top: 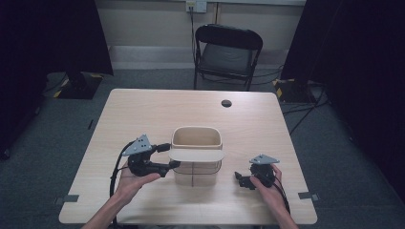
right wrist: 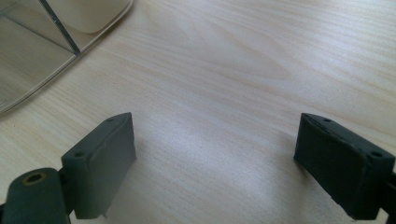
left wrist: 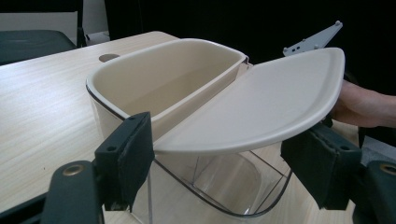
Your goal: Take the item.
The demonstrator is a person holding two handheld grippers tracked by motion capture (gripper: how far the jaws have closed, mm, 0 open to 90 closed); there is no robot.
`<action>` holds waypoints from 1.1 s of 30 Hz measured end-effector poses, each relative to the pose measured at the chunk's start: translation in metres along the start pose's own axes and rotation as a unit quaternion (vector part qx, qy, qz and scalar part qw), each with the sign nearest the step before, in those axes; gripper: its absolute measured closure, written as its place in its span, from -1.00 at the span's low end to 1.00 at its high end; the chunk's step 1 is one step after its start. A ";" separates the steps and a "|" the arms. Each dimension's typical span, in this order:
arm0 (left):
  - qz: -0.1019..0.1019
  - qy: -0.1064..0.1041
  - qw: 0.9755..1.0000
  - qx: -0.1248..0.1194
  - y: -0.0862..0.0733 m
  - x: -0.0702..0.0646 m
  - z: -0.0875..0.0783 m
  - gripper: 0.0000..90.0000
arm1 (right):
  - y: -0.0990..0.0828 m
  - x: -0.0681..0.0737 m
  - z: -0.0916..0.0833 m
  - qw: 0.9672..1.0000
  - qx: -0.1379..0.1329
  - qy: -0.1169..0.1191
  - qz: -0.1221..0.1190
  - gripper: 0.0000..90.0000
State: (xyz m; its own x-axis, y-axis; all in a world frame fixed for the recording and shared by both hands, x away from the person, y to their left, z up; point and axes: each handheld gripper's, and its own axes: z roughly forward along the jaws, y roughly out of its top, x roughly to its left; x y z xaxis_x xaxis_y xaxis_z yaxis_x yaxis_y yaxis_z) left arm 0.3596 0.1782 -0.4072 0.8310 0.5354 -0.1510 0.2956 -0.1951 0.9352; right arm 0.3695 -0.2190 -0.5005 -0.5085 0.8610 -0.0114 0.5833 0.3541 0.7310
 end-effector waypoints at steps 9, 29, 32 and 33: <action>0.002 -0.011 1.000 0.001 0.005 -0.003 0.005 -0.41 | 0.000 0.000 0.000 1.000 0.000 0.000 0.000 -0.74; -0.007 -0.015 1.000 -0.002 0.009 -0.002 0.006 -0.24 | 0.000 0.000 0.000 1.000 0.000 0.000 0.000 -0.74; -0.005 -0.017 1.000 0.001 0.009 -0.001 0.006 -0.23 | 0.000 0.000 0.000 1.000 0.000 0.000 0.000 -0.74; -0.006 -0.018 1.000 0.001 0.009 -0.001 0.006 -0.23 | 0.000 0.000 0.000 1.000 0.000 0.000 0.000 -0.74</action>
State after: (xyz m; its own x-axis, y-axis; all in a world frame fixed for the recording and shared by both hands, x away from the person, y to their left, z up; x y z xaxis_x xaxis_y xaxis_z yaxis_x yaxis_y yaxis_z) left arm 0.3644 0.1711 -0.4006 0.8437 0.5078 -0.1739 0.3068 -0.1903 0.9326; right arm 0.3695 -0.2190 -0.5005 -0.5085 0.8610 -0.0118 0.5831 0.3544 0.7310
